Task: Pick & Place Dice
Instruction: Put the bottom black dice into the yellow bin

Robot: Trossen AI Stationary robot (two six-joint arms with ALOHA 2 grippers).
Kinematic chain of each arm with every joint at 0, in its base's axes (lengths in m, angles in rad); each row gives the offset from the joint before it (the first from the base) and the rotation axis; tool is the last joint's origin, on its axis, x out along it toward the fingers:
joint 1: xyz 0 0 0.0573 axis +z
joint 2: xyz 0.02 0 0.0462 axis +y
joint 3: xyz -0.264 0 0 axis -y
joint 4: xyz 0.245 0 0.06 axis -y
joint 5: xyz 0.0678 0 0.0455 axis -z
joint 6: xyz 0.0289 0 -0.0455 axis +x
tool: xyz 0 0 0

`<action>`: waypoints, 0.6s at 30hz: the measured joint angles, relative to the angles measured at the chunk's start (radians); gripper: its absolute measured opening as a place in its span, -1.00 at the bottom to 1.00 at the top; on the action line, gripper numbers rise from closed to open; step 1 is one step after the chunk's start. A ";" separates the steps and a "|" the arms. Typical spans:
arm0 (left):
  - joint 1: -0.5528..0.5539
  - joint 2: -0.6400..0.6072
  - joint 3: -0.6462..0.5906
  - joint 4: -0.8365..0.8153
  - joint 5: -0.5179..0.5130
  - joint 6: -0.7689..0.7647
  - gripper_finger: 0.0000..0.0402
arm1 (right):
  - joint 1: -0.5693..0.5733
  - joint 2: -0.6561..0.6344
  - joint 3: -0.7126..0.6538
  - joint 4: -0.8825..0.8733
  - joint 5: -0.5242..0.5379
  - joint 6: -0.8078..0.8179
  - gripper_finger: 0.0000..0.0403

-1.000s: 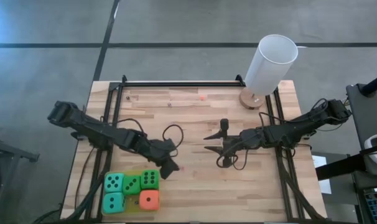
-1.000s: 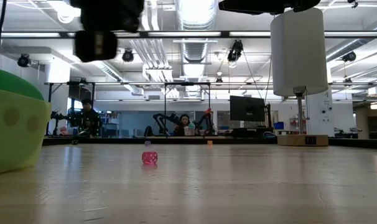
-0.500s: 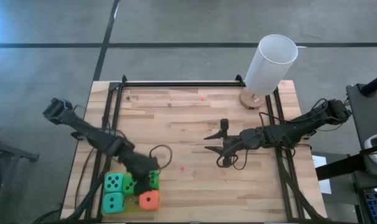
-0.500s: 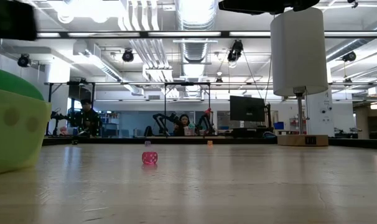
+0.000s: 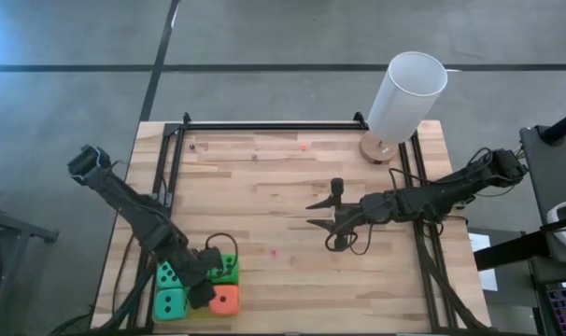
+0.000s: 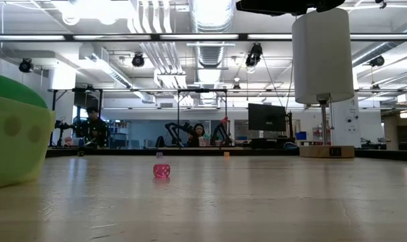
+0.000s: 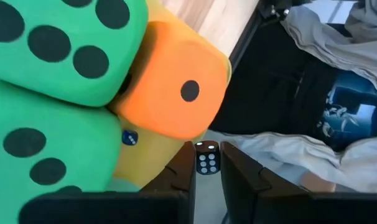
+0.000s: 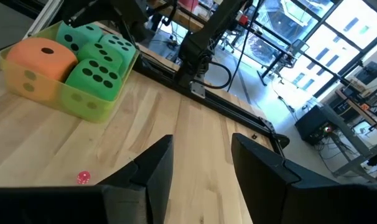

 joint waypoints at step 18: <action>-0.001 0.000 -0.003 -0.054 0.009 -0.007 -0.50 | 0.000 0.000 0.000 0.000 0.000 0.000 -0.20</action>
